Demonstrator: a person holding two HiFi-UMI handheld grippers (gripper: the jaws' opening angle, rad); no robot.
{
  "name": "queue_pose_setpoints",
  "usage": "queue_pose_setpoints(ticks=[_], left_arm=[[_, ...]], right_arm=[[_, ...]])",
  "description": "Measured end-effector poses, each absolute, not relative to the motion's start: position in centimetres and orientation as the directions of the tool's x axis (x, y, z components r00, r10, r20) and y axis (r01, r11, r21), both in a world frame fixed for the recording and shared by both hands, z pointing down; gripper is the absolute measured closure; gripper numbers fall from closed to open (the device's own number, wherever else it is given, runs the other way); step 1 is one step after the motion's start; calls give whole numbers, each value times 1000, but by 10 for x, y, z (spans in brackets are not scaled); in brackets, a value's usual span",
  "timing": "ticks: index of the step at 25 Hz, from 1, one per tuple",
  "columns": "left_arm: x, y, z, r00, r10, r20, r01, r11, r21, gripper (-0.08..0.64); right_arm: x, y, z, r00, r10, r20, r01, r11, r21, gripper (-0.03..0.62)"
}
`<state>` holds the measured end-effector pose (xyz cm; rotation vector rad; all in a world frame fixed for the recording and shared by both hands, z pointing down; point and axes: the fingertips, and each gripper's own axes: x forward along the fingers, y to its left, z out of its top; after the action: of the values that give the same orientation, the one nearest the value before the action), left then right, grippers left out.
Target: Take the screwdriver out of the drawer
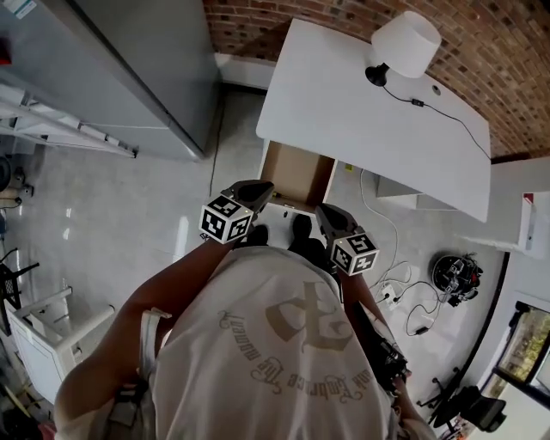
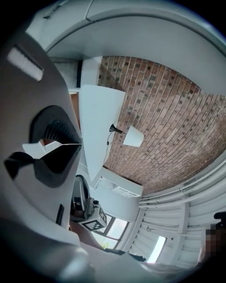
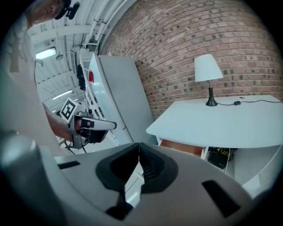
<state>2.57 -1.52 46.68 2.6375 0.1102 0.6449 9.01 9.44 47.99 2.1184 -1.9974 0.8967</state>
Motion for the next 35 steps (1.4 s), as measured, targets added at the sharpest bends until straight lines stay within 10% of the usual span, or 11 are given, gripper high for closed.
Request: queue_pose_setpoints(ticks=[35], left_arm=[[-16,-4,480,711,-459,533,-680,-641,356,548]], right_arm=[[125,20,575,-582,-549,600,-808,471,-353,584]])
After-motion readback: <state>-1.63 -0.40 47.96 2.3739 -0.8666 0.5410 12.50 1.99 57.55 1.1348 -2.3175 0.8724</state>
